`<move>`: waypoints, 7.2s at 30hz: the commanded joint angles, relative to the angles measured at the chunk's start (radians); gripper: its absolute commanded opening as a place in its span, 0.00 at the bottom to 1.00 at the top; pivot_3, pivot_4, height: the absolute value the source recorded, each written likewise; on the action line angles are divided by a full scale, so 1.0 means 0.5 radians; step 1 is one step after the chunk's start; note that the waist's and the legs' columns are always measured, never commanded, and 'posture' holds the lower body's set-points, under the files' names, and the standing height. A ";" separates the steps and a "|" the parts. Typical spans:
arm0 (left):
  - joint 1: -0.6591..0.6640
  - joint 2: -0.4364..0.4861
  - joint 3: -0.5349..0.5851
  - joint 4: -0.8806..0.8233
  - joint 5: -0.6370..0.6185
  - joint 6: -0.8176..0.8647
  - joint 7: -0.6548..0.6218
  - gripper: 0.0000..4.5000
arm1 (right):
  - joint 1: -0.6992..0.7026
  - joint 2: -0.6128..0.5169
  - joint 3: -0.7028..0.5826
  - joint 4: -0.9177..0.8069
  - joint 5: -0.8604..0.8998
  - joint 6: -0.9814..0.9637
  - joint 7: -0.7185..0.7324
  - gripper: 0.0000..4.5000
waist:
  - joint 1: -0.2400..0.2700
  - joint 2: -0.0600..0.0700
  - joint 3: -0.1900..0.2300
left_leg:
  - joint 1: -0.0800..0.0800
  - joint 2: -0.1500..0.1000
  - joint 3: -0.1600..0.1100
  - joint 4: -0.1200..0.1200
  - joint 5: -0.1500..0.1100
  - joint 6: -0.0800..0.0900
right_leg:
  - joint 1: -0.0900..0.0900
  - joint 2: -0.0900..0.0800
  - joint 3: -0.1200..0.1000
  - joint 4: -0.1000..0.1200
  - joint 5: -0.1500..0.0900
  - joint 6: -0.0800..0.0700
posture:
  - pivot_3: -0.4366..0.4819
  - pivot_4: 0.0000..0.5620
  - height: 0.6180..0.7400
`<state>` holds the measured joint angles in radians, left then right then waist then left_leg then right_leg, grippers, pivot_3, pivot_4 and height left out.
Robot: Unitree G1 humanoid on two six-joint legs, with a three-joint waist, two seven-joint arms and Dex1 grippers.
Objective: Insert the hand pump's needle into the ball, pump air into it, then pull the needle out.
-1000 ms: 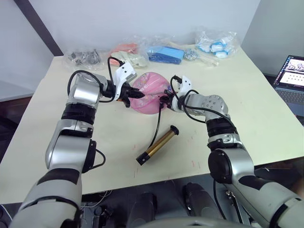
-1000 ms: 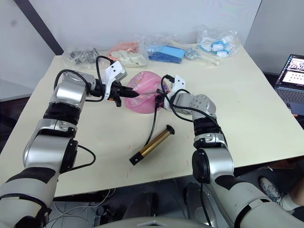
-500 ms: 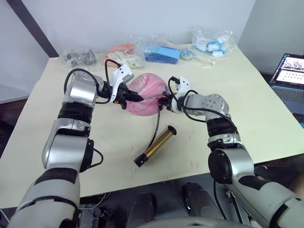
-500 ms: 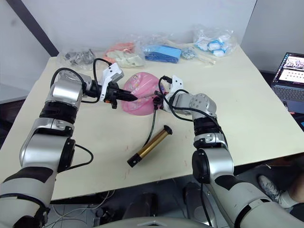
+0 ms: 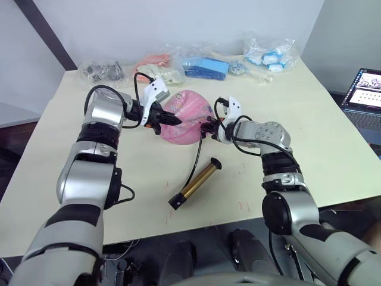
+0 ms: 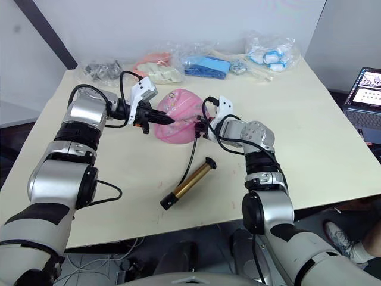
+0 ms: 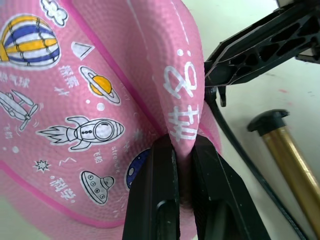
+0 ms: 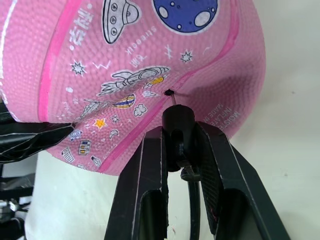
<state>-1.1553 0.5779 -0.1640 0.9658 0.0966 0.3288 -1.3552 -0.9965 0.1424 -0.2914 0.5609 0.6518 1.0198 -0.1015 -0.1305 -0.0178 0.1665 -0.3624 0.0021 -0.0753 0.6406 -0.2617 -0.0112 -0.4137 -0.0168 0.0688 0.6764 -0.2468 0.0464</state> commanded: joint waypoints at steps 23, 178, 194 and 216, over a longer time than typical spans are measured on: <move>0.119 -0.076 -0.034 0.008 0.018 -0.050 -0.038 0.00 | -0.146 0.052 0.203 0.250 -0.373 -0.318 0.364 0.70 | -0.006 0.002 0.000 | 0.000 0.005 -0.001 -0.001 0.000 0.000 | 0.000 0.005 -0.002 0.001 0.001 -0.001 | 0.48 0.27 1.00; 0.164 -0.189 0.010 -0.014 -0.066 -0.129 0.209 0.00 | 0.225 -0.297 1.235 -0.608 -1.183 -0.140 0.834 0.08 | 0.072 0.011 -0.016 | -0.027 -0.001 -0.025 0.022 0.000 -0.001 | -0.003 0.000 -0.031 -0.004 0.009 -0.015 | 0.48 0.27 1.00; 0.193 -0.188 0.008 -0.063 -0.064 -0.087 0.212 0.00 | 0.168 -0.210 1.262 -0.261 -1.333 -0.301 0.957 0.08 | 0.063 0.014 -0.032 | -0.005 0.000 -0.020 0.014 0.000 -0.001 | 0.013 0.000 -0.026 -0.004 0.005 -0.017 | 0.48 0.27 1.00; 0.184 -0.191 0.022 -0.045 -0.051 -0.082 0.258 0.00 | 0.281 -0.275 1.240 -0.358 -1.418 -0.197 0.987 0.08 | 0.072 0.013 -0.034 | -0.002 -0.001 -0.020 0.014 0.000 -0.001 | 0.015 0.000 -0.027 -0.006 0.001 -0.011 | 0.48 0.27 1.00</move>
<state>-1.0857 0.5049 -0.1258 0.9314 0.0693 0.2781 -1.2034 -0.9015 -0.0047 0.3008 0.2840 -0.0619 0.8822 0.3812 -0.0945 -0.0114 0.1494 -0.3635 0.0018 -0.0855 0.6474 -0.2617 -0.0116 -0.4062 -0.0168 0.0555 0.6735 -0.2463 0.0411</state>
